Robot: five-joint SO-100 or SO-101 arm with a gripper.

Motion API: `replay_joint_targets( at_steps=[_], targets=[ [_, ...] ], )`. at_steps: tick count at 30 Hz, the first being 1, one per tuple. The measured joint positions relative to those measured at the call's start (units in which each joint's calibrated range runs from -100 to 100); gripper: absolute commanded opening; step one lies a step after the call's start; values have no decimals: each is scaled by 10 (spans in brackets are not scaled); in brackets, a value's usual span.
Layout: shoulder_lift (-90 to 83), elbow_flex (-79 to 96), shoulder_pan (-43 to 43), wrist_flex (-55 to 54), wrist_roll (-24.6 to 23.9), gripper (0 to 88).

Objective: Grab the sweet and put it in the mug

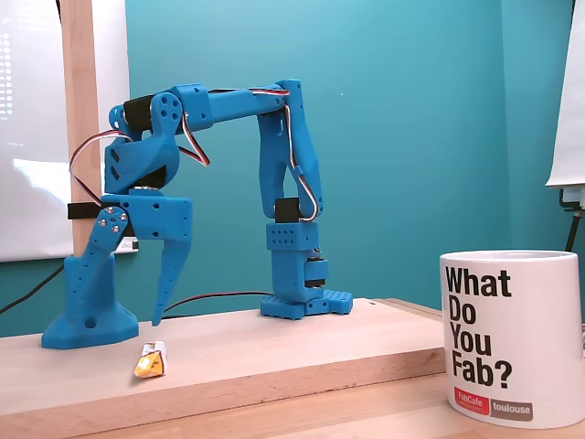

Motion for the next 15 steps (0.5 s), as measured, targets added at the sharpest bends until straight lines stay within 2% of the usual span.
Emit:
replay_joint_targets(
  at_steps=[15],
  targets=[
    [35, -77, 0, 13, 0, 317]
  ],
)
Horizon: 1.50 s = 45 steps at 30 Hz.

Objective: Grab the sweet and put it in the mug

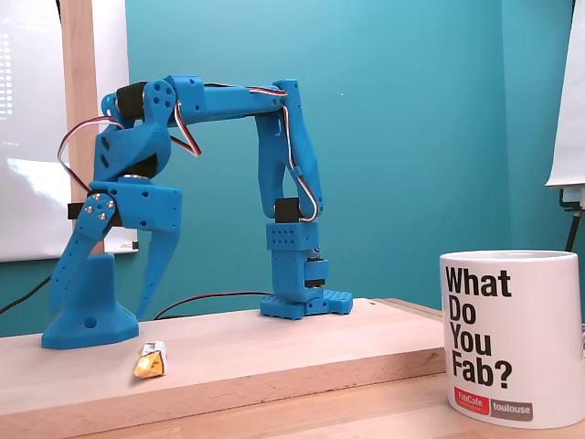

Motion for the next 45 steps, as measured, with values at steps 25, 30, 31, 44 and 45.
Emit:
replay_joint_targets(
  at_steps=[25, 30, 31, 44, 45],
  targets=[
    [83, -58, -1, 0, 0, 317],
    [83, -58, -1, 0, 0, 317],
    [83, -58, -1, 0, 0, 317],
    [90, -160, -9, 109, -2, 317],
    [93, -161, -15, 113, -2, 317]
  ],
)
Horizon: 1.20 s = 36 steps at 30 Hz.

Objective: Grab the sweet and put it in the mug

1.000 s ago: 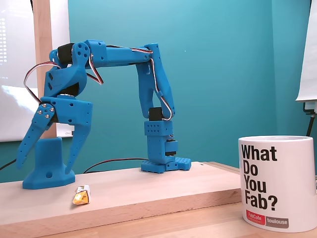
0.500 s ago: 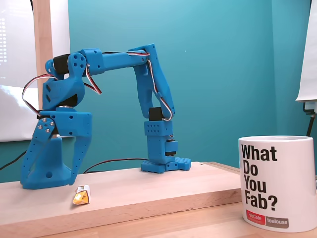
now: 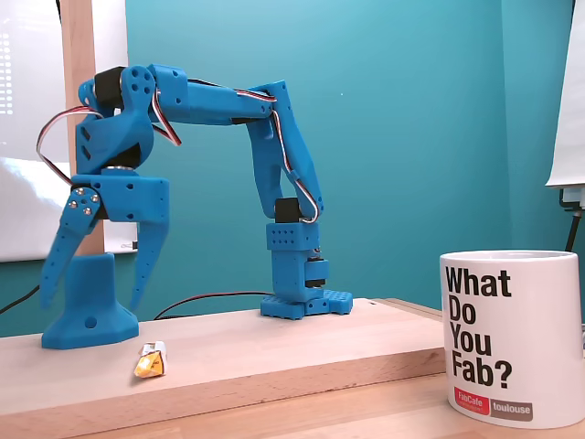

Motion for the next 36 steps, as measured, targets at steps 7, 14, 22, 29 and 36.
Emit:
replay_joint_targets(
  at_steps=[7, 14, 22, 29, 36],
  targets=[
    [1, 0, -27, 37, 1, 317],
    [35, -1, -27, 51, 1, 317],
    [60, -8, -27, 49, 1, 317],
    [61, -11, -27, 49, 1, 317],
    [72, -12, -29, 52, 3, 317]
  ],
)
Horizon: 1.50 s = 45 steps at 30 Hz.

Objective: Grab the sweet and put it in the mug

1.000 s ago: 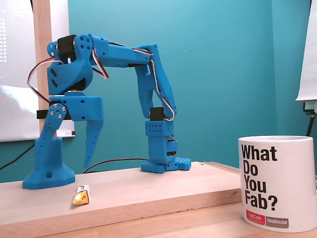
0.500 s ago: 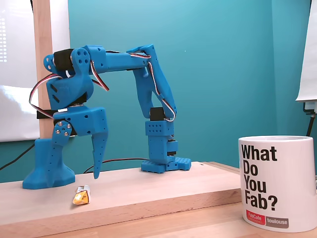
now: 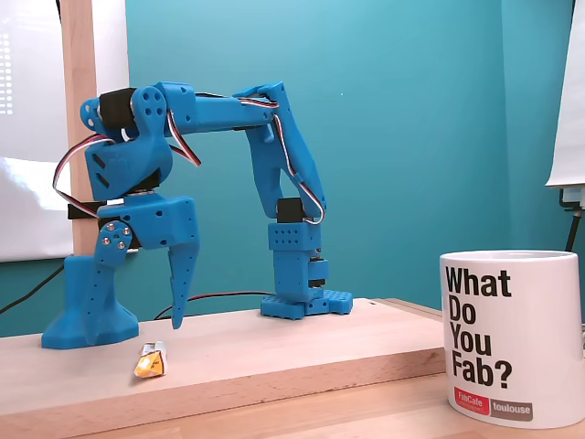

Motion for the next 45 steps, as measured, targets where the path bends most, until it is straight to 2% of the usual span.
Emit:
replay_joint_targets(
  at_steps=[17, 29, 34, 40, 45],
  targets=[
    [38, -68, -1, -3, 0, 313],
    [38, -68, -1, 0, 0, 159],
    [38, -68, -1, 0, 0, 181],
    [56, -39, -1, 0, 0, 263],
    [62, -35, -1, 0, 0, 283]
  ],
)
